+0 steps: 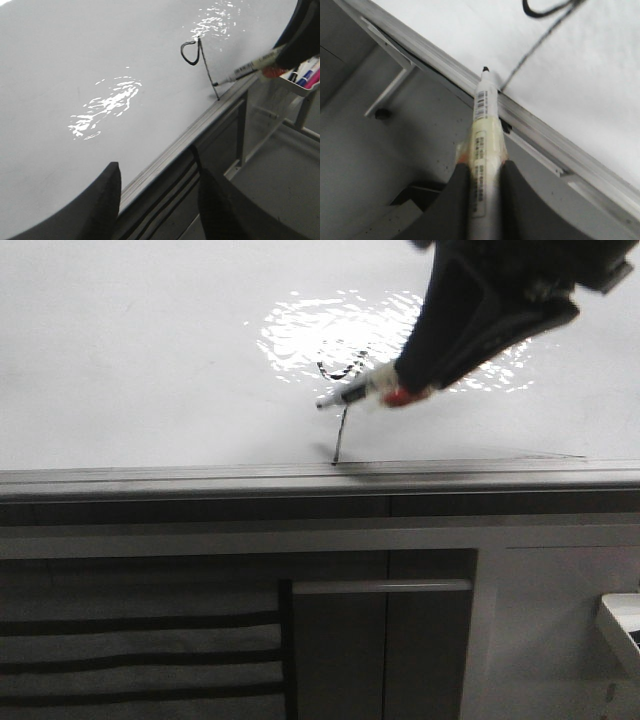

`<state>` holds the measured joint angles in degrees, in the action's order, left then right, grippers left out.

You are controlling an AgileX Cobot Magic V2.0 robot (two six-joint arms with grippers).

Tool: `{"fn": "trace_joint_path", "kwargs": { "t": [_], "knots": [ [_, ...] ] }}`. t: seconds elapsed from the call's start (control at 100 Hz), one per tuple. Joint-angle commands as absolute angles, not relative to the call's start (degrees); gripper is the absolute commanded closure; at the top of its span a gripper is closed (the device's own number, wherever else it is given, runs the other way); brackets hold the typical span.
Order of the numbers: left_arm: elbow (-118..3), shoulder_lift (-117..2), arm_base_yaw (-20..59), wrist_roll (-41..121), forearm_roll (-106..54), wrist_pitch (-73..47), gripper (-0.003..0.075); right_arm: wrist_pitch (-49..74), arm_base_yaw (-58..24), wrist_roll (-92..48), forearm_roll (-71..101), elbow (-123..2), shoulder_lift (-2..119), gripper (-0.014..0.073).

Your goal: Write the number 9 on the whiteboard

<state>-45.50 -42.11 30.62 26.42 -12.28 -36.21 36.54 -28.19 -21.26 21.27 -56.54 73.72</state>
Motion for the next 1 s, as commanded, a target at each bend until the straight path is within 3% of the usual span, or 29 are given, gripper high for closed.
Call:
{"fn": "trace_joint_path", "kwargs": {
  "t": [0.0,0.24,0.33,0.69,0.99],
  "knots": [
    [-50.4,-46.0,30.5,33.1,-19.2,-36.2,0.0388,34.9,-30.0,-25.5,22.0,-59.0,67.4,0.0638],
    [-60.2,-62.2,34.7,54.3,-28.0,-43.4,0.0383,39.7,-34.5,-57.3,21.6,-59.0,59.7,0.0638],
    [-63.6,-67.4,37.7,57.7,-28.0,-43.4,0.0382,39.5,-34.5,-62.5,21.3,-59.0,59.2,0.0638],
    [-72.8,-78.9,45.9,63.1,-27.1,-42.8,0.0383,39.5,-34.4,-62.9,18.7,-59.0,60.9,0.0638],
    [-73.5,-79.6,46.1,63.1,-26.1,-42.6,0.0389,39.5,-34.4,-62.9,18.7,-59.0,61.8,0.0638]
  ]
}}
